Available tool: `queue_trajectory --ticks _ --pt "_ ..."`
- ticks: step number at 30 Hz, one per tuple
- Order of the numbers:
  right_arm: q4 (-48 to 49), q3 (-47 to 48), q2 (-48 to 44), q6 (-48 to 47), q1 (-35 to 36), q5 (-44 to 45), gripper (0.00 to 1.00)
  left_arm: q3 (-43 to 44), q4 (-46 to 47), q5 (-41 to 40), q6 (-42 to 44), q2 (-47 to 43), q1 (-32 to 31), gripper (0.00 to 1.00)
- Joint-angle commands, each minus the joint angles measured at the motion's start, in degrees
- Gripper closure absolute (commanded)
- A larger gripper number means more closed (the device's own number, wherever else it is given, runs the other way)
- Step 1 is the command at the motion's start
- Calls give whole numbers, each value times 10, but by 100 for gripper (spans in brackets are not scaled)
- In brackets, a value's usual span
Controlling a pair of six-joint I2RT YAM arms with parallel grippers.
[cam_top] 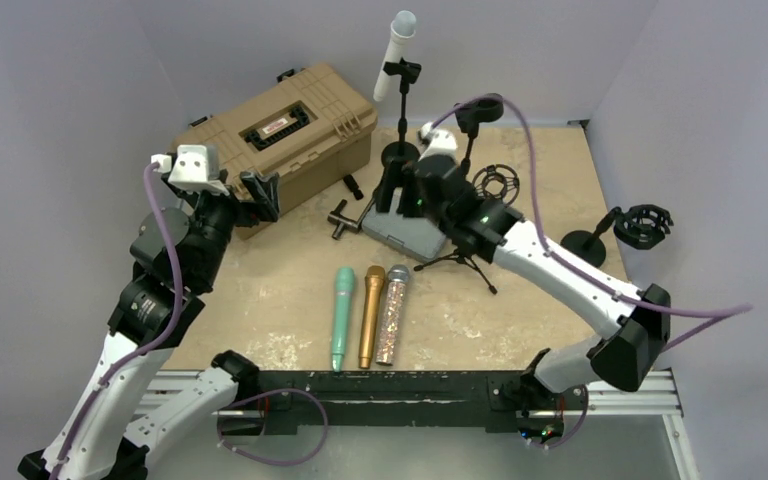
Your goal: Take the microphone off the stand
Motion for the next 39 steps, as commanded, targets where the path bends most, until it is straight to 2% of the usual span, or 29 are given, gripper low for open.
queue_trajectory --ticks 1,5,10,14,17,27,31,39 --pt "10 73 -33 -65 -112 -38 19 -3 10 0 -13 -3 1 14" --pt "18 105 -53 -55 -220 -73 18 1 8 -3 -10 8 1 14" --pt "27 136 -29 -37 -354 -189 17 -3 9 6 -17 8 1 14" --pt "104 118 -11 -25 -433 -311 14 -2 8 14 -21 15 1 14" --pt "106 154 44 -22 -471 -385 17 -3 8 17 -22 21 2 14" --pt "170 182 144 -15 -482 -460 19 0 3 22 -22 38 1 14" --pt "163 177 157 -15 -482 -451 24 -1 3 20 -20 41 1 14" --pt "183 108 153 -27 -482 -432 28 4 -2 29 -24 52 1 14"
